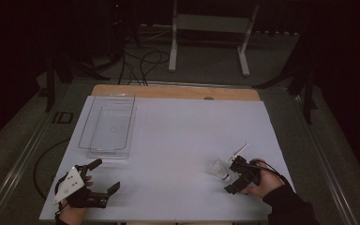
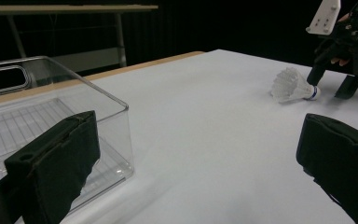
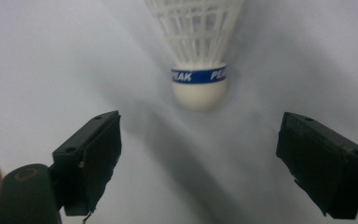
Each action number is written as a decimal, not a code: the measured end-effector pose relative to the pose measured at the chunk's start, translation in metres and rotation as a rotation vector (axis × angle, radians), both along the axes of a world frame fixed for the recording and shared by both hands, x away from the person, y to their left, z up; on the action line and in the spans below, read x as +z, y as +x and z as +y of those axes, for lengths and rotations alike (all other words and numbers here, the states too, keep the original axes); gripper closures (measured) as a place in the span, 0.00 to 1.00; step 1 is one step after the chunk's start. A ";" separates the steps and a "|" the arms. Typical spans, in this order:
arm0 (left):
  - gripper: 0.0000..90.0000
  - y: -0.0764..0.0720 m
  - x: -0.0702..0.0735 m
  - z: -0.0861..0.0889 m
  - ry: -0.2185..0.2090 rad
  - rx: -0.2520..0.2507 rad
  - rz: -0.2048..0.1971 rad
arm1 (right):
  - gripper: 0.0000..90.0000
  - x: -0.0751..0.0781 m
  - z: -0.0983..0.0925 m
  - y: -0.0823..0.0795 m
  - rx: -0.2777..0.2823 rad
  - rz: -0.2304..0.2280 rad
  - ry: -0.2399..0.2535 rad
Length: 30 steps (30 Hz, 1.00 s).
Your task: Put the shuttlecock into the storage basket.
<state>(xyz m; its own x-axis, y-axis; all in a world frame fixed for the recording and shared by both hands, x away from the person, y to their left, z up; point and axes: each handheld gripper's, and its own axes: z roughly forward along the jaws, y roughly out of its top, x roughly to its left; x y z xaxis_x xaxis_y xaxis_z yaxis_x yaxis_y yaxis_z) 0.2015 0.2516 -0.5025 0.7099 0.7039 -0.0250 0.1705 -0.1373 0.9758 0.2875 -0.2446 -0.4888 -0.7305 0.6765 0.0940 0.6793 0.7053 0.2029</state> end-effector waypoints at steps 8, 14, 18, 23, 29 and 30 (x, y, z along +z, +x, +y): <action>0.00 0.000 0.000 0.000 0.000 -0.001 0.002 | 0.35 0.002 0.005 0.003 -0.007 -0.035 -0.003; 0.00 0.000 0.000 0.000 -0.003 -0.002 0.004 | 0.44 0.001 0.009 0.005 0.003 -0.036 0.000; 0.00 0.000 0.000 0.000 -0.001 -0.002 0.003 | 0.48 0.000 0.012 0.007 0.006 -0.038 -0.003; 0.00 0.000 0.000 0.000 -0.001 -0.002 0.003 | 0.60 -0.003 0.015 0.008 0.005 -0.022 -0.014; 0.00 0.000 0.000 0.000 -0.001 -0.003 0.005 | 0.64 -0.004 0.018 0.009 0.018 -0.021 -0.031; 0.00 0.000 0.000 0.000 0.000 -0.003 0.005 | 0.64 -0.004 0.018 0.009 0.018 -0.023 -0.034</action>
